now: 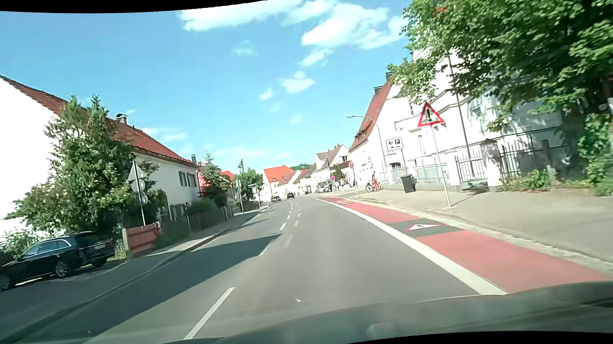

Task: Follow the waypoints while adhering to traffic rules and regulations

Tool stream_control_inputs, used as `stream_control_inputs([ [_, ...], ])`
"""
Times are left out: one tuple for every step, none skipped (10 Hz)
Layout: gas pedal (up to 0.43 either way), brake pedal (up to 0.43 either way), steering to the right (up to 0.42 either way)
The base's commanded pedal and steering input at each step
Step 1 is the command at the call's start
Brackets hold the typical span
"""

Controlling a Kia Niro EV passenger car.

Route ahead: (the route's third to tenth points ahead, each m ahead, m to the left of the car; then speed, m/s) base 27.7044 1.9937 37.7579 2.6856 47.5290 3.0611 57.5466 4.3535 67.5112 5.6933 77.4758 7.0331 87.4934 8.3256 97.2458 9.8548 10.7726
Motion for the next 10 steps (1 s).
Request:
stream_control_inputs([
  [0.118, 0.006, -0.017],
  [0.118, 0.006, -0.017],
  [0.118, 0.006, -0.016],
  [0.118, 0.006, -0.017],
  [0.118, 0.006, -0.017],
  [0.118, 0.006, -0.016],
  [0.118, 0.006, -0.016],
  [0.098, 0.006, -0.016],
  [0.098, 0.006, -0.016],
  [0.098, 0.006, -0.016],
])
